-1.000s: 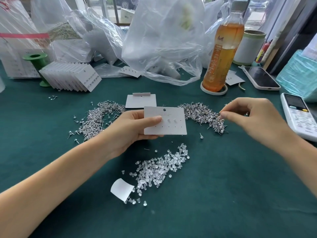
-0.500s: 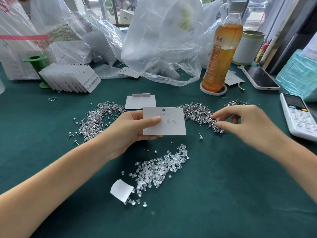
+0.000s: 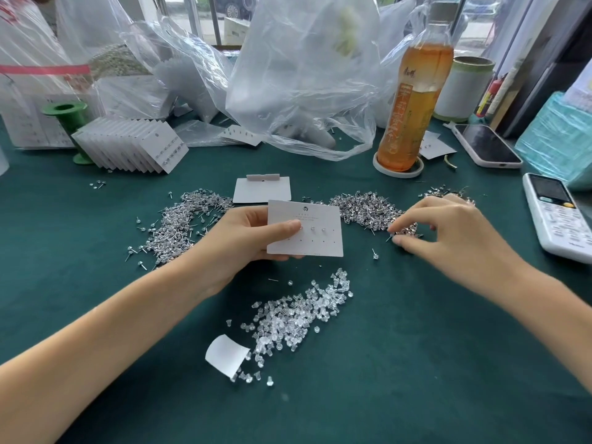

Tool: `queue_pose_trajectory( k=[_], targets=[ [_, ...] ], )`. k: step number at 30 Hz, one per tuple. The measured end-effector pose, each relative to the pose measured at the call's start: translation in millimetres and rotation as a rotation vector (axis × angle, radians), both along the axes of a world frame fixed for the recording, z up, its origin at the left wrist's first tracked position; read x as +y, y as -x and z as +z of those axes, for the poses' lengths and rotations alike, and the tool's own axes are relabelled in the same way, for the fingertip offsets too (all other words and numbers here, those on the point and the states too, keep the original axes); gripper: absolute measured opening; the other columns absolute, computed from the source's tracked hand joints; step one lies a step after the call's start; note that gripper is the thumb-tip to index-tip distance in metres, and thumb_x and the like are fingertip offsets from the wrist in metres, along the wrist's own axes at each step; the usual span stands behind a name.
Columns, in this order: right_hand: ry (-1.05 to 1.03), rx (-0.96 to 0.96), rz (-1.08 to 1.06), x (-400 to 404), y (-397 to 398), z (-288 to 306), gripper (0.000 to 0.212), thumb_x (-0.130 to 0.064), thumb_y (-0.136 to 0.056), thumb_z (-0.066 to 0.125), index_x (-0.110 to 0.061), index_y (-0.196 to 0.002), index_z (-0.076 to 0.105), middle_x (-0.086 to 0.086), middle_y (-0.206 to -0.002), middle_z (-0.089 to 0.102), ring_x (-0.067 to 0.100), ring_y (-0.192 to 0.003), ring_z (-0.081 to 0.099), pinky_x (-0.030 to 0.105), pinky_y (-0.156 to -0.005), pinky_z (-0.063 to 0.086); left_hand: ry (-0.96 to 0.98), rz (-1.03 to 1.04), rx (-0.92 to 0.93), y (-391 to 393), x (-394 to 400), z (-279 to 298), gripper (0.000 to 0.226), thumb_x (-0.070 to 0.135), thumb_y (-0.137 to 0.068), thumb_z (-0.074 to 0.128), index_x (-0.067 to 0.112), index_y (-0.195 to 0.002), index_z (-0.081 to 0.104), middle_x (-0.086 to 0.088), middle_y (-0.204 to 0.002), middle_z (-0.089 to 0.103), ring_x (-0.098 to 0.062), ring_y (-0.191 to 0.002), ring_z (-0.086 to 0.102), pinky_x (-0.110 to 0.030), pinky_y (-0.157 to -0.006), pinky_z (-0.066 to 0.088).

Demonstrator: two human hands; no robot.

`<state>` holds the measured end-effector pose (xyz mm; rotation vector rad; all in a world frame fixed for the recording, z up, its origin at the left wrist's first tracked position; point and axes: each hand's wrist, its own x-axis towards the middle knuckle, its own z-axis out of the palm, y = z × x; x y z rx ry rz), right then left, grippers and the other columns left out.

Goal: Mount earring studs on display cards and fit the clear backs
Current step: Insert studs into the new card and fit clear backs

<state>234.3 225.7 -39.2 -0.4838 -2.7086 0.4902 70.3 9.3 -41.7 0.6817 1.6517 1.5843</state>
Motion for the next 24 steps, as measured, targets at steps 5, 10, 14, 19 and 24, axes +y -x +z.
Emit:
queue_pose_trajectory(
  k=[5, 10, 14, 19, 24],
  targets=[
    [-0.213, 0.007, 0.028, -6.4, 2.7, -3.7, 0.006, -0.016, -0.076, 0.08, -0.021, -0.076, 0.076, -0.001, -0.086, 0.064, 0.027, -0.084, 0.052, 0.041, -0.083, 0.038, -0.006, -0.007, -0.001, -0.8, -0.3, 0.2, 0.028, 0.025, -0.073, 0.067, 0.014, -0.099, 0.072, -0.003, -0.101, 0.074, -0.015, -0.088, 0.071, -0.02, -0.067, 0.055],
    [-0.329, 0.007, 0.063, -7.2, 5.9, -7.1, 0.009, -0.01, -0.076, 0.078, -0.012, -0.075, 0.07, 0.004, -0.089, 0.063, 0.031, -0.086, 0.054, 0.032, -0.078, 0.027, -0.003, -0.004, 0.003, -0.6, -0.1, -0.2, 0.028, 0.026, -0.073, 0.067, 0.015, -0.098, 0.072, -0.003, -0.101, 0.074, -0.015, -0.089, 0.071, -0.021, -0.069, 0.056],
    [-0.348, 0.057, 0.081, -8.7, 7.2, -5.9, 0.009, -0.006, -0.079, 0.076, -0.01, -0.079, 0.067, 0.005, -0.088, 0.065, 0.033, -0.086, 0.055, 0.03, -0.075, 0.023, -0.001, 0.001, -0.004, -0.7, -0.3, -0.1, 0.029, 0.025, -0.073, 0.067, 0.014, -0.099, 0.072, -0.003, -0.1, 0.074, -0.015, -0.087, 0.071, -0.02, -0.067, 0.055],
    [-0.316, -0.003, 0.077, -3.9, 1.2, -1.7, 0.012, -0.017, -0.074, 0.081, -0.018, -0.083, 0.074, 0.001, -0.094, 0.064, 0.029, -0.091, 0.052, 0.034, -0.081, 0.026, -0.002, 0.003, -0.017, -1.0, -1.3, -0.2, 0.027, 0.023, -0.074, 0.067, 0.013, -0.099, 0.071, -0.004, -0.1, 0.074, -0.016, -0.087, 0.071, -0.02, -0.067, 0.055],
    [-0.29, -0.052, 0.065, -5.0, 2.7, -2.8, 0.008, -0.014, -0.076, 0.079, -0.017, -0.076, 0.072, 0.001, -0.093, 0.064, 0.027, -0.093, 0.05, 0.028, -0.081, 0.019, -0.002, -0.001, -0.023, -1.6, -0.5, 1.1, 0.027, 0.022, -0.075, 0.067, 0.012, -0.1, 0.071, -0.004, -0.1, 0.074, -0.016, -0.088, 0.071, -0.02, -0.067, 0.055]
  ],
)
